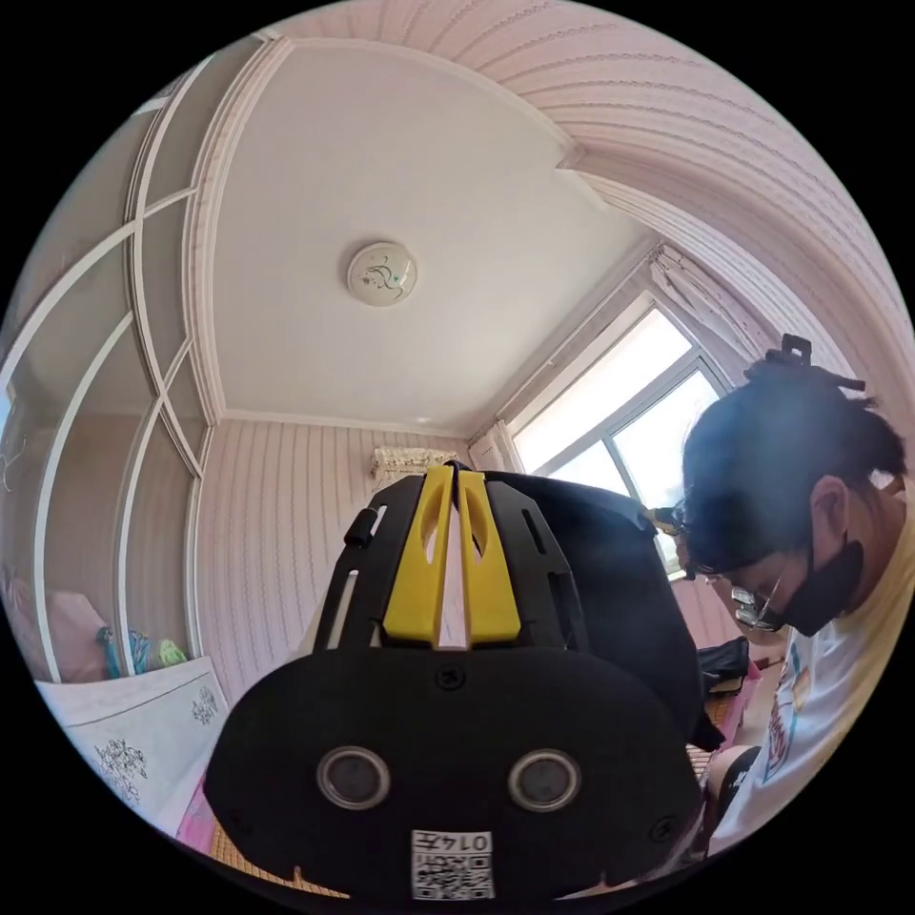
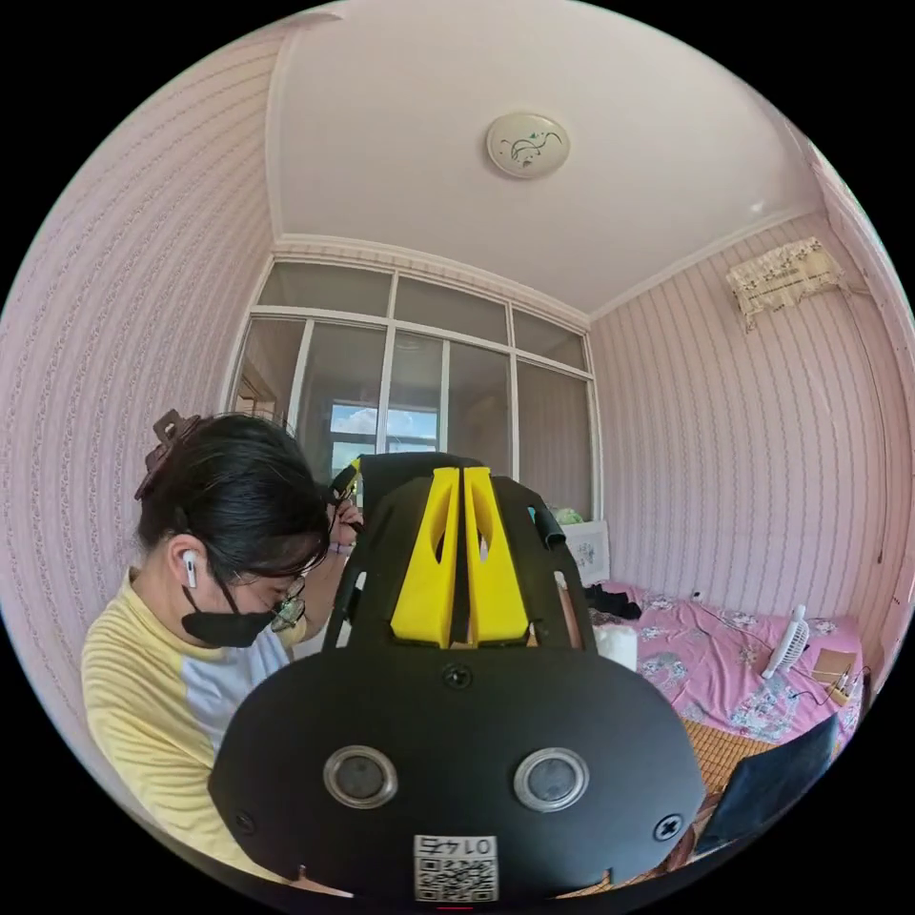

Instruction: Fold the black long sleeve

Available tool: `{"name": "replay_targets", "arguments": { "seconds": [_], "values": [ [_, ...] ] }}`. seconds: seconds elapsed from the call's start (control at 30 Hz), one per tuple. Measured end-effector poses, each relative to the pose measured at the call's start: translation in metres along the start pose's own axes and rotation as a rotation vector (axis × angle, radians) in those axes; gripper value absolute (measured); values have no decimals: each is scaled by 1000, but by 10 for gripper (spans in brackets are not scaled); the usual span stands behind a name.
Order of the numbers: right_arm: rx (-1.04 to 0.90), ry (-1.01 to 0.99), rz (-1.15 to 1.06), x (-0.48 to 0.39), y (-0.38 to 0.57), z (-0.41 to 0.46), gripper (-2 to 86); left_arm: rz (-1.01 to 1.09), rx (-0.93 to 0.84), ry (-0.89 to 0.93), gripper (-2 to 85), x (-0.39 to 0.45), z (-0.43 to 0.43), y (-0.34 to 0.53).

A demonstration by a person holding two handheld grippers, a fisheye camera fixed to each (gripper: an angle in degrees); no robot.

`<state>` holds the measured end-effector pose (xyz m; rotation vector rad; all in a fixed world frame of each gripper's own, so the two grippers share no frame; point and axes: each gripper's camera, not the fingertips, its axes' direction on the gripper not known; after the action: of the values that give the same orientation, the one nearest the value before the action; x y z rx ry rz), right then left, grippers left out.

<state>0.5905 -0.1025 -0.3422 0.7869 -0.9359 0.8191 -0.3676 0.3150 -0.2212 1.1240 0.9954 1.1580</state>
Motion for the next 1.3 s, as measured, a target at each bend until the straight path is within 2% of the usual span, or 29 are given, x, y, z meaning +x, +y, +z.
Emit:
{"name": "replay_targets", "arguments": {
  "seconds": [0.1,0.17,0.23,0.27,0.3,0.37,0.43,0.47,0.53,0.63,0.7,0.8,0.87,1.0,1.17,1.3],
  "values": [
    [-136,122,69,36,9,48,0,-91,-135,-31,-10,-31,37,24],
    [-298,175,162,79,36,94,0,-199,-385,-123,-10,-64,87,81],
    [-514,193,353,151,93,154,1,-314,-599,-182,-10,-90,126,141],
    [-537,203,395,167,109,166,1,-411,-715,-195,-10,-105,147,182],
    [-579,235,459,198,135,185,1,-447,-751,-200,-10,-110,156,200],
    [-562,274,585,240,153,200,0,-431,-856,-224,-10,-114,193,241],
    [-392,274,648,277,124,202,0,-396,-828,-235,-10,-120,221,235],
    [-353,290,617,281,109,203,0,-383,-741,-239,-10,-126,234,216],
    [-173,337,442,282,44,201,0,-368,-579,-236,-10,-135,247,181],
    [-15,241,287,281,-2,200,0,-320,-349,-228,-10,-141,252,139],
    [-8,204,222,283,-6,206,1,-282,-313,-216,-10,-143,253,135],
    [-100,180,167,294,29,224,1,-246,-388,-230,-10,-148,251,170],
    [-208,193,195,310,68,236,1,-258,-527,-242,-10,-152,242,222],
    [-443,186,430,357,192,250,2,-386,-780,-180,-10,-154,217,329],
    [-760,239,711,383,345,260,3,-646,-1249,-88,-10,-126,176,499],
    [-953,263,966,387,442,254,6,-891,-1448,-102,-8,-112,148,579]
  ]
}}
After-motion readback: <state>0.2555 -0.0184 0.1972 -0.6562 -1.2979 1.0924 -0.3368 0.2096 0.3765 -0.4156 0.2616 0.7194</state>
